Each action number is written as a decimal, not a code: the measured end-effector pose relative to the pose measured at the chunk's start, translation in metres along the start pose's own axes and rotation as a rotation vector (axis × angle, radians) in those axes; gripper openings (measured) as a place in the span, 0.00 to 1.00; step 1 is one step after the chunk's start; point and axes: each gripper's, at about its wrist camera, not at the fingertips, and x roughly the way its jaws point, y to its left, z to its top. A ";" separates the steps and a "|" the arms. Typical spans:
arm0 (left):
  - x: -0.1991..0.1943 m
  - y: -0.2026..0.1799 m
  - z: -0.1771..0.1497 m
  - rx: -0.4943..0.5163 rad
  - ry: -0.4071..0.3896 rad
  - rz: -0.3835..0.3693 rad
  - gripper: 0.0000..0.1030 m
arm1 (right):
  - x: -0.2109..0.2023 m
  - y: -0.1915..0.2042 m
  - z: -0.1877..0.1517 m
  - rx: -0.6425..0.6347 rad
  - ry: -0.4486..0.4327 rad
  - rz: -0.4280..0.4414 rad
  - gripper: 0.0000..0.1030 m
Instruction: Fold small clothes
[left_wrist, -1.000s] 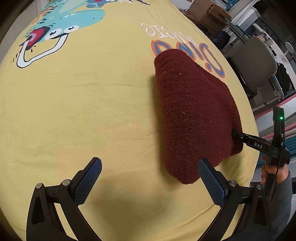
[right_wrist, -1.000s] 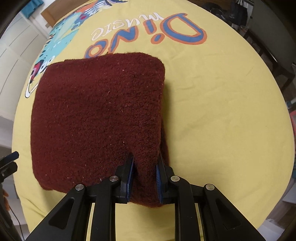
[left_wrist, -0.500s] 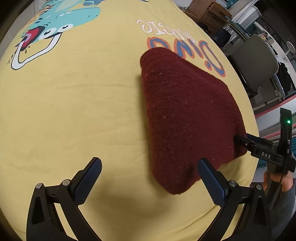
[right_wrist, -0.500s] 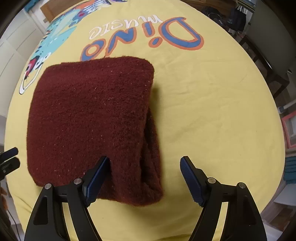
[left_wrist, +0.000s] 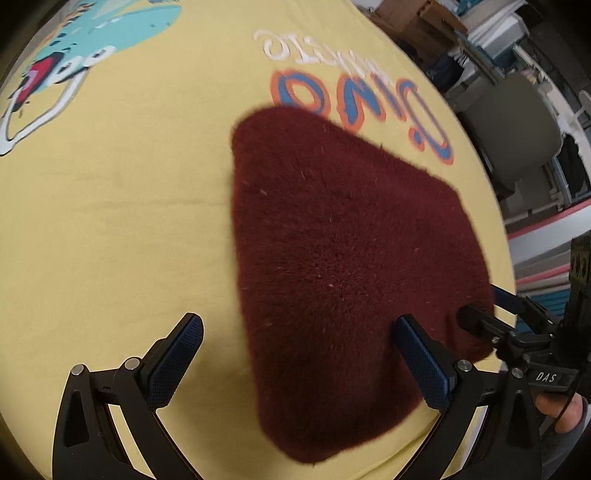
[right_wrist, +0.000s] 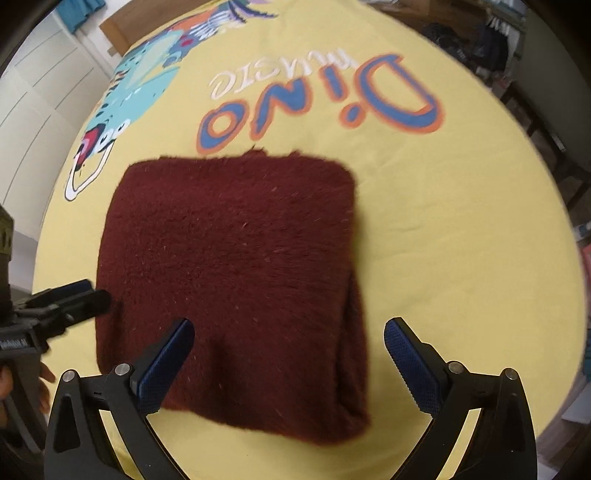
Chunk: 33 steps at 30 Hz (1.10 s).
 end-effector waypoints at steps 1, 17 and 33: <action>0.009 -0.001 0.000 0.003 0.013 0.013 0.99 | 0.008 -0.001 0.002 0.001 0.014 -0.005 1.00; 0.063 0.000 -0.016 0.038 0.056 -0.002 1.00 | 0.066 -0.041 -0.020 0.101 0.029 0.178 0.94; -0.003 -0.004 -0.011 0.137 -0.051 -0.138 0.45 | -0.005 -0.005 -0.009 0.044 -0.072 0.194 0.42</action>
